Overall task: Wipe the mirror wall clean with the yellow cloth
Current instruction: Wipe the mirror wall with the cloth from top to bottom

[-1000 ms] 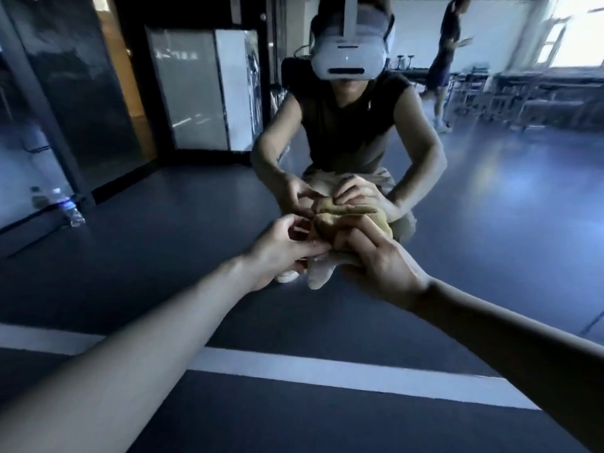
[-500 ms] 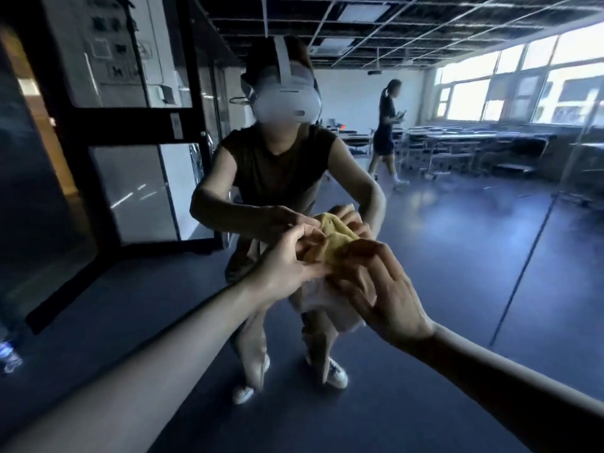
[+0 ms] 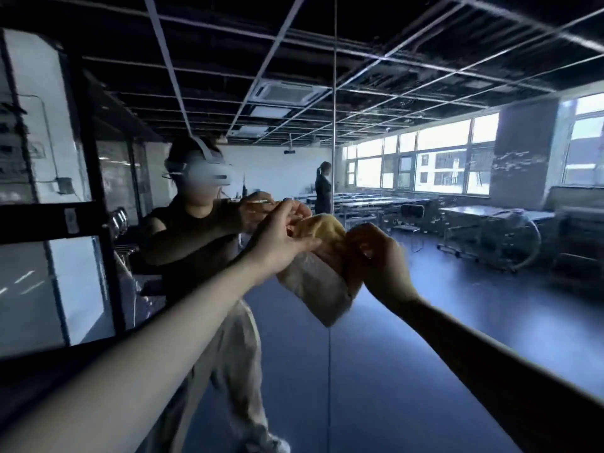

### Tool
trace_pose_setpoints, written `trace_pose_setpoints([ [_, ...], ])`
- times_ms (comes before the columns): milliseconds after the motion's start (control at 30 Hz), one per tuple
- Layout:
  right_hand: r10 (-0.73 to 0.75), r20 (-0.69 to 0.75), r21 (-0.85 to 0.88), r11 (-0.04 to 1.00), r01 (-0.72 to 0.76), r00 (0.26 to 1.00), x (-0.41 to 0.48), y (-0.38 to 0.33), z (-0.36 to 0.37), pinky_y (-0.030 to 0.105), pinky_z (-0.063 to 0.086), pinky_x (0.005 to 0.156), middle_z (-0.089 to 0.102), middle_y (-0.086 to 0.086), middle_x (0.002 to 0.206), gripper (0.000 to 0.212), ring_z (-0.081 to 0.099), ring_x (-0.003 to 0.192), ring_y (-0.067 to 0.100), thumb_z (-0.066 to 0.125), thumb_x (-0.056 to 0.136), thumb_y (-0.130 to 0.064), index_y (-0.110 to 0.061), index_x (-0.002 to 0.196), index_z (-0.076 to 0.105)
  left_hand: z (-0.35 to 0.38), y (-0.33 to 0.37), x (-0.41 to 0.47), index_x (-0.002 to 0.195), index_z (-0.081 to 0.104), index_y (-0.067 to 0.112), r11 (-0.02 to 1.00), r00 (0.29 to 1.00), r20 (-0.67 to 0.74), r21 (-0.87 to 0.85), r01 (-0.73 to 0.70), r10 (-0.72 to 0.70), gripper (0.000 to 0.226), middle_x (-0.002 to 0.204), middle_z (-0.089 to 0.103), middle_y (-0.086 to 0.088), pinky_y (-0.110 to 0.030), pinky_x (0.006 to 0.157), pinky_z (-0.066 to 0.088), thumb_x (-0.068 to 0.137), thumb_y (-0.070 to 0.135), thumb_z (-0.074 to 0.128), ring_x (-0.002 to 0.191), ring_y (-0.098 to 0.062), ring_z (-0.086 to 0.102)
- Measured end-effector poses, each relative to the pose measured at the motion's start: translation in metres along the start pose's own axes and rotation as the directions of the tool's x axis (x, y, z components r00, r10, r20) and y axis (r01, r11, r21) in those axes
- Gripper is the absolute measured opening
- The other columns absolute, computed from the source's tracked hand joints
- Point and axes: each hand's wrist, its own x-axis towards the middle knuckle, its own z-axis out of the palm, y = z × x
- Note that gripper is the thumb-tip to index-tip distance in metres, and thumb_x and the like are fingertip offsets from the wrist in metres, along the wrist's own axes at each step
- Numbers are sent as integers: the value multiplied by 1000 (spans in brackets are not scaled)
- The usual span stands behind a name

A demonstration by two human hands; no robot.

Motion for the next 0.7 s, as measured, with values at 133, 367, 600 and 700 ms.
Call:
trace_pose_setpoints([
  [133, -89, 44, -187, 978, 95, 995, 48, 18, -53, 19, 36, 53, 67, 0, 78, 15, 61, 72, 15, 63, 89, -25, -10, 87, 67, 49, 19, 44, 88, 46, 18, 999, 993, -111, 1, -41, 41, 39, 93, 56, -5, -5, 71, 39, 74, -11, 69, 80, 4, 56],
  [367, -292, -21, -123, 950, 287, 956, 108, 29, -84, 18, 36, 52, 67, 4, 69, 24, 61, 66, 23, 55, 75, -28, -8, 79, 70, 72, 44, 95, 51, 50, 16, 972, 967, -203, 205, -111, 153, 41, 47, 47, 21, -6, 54, 30, 80, -11, 61, 57, 18, 40],
  [600, -248, -137, 23, 967, 253, 959, 161, 39, -93, 37, 46, 61, 60, -13, 75, 22, 60, 69, 23, 65, 86, -21, -32, 84, 46, 70, 77, 166, 55, 67, 19, 919, 937, -281, 384, -88, 207, 24, 55, 65, -4, -19, 47, 42, 79, 19, 68, 43, -2, 54],
  [700, -338, -159, 3, 939, 343, 928, 188, 39, -91, 26, 37, 58, 56, -11, 83, 28, 55, 74, 18, 64, 85, -13, -34, 86, 46, 64, 84, 198, 58, 67, 20, 906, 925, -322, 420, -50, 200, 18, 55, 65, -1, -45, 58, 56, 75, 23, 64, 56, -24, 65],
])
